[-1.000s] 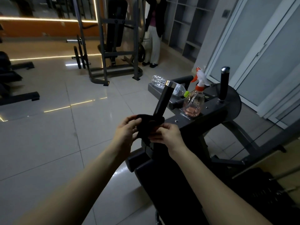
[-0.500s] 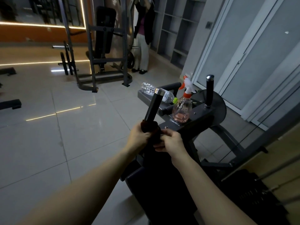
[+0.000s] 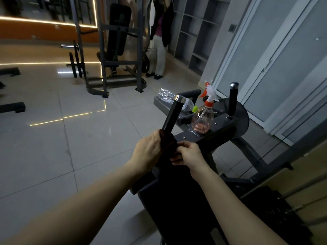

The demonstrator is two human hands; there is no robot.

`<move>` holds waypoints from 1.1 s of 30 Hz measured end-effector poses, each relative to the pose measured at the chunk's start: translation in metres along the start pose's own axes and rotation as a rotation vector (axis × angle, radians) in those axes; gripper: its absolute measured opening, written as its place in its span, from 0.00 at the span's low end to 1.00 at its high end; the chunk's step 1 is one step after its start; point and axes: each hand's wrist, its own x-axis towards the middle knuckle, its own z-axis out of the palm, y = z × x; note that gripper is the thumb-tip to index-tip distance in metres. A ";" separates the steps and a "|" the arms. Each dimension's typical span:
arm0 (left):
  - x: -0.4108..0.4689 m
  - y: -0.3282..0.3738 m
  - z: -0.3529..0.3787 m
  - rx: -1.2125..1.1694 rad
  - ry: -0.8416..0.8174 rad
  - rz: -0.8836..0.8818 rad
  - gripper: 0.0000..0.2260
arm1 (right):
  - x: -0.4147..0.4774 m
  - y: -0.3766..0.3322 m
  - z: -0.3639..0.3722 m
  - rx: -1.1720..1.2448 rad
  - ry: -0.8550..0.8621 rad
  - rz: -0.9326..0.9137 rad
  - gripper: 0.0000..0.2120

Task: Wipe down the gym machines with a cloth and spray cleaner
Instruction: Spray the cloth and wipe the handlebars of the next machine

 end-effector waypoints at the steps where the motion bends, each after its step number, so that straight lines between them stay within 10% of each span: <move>1: -0.001 -0.003 0.000 -0.002 -0.002 0.011 0.20 | -0.001 -0.001 0.001 0.000 -0.011 -0.006 0.08; 8: 0.003 -0.024 -0.041 -0.131 -0.264 0.051 0.18 | -0.001 -0.001 0.001 0.008 -0.036 -0.032 0.09; 12: -0.030 -0.082 -0.058 -0.120 -0.323 -0.251 0.09 | -0.001 0.001 -0.001 0.034 0.006 -0.035 0.10; 17: -0.070 -0.086 -0.078 -0.671 -0.284 -0.502 0.04 | -0.023 0.017 0.026 -0.050 -0.067 -0.122 0.02; 22: -0.074 -0.028 -0.075 -1.014 -0.341 -0.544 0.06 | -0.058 0.034 0.055 -0.237 -0.278 -0.418 0.24; 25: -0.071 -0.010 -0.074 -1.187 -0.493 -0.580 0.23 | -0.064 0.039 0.049 -0.319 -0.059 -0.487 0.21; 33: -0.063 -0.015 -0.056 -0.576 -0.405 -0.524 0.10 | -0.031 0.025 -0.017 -0.229 0.456 -0.499 0.20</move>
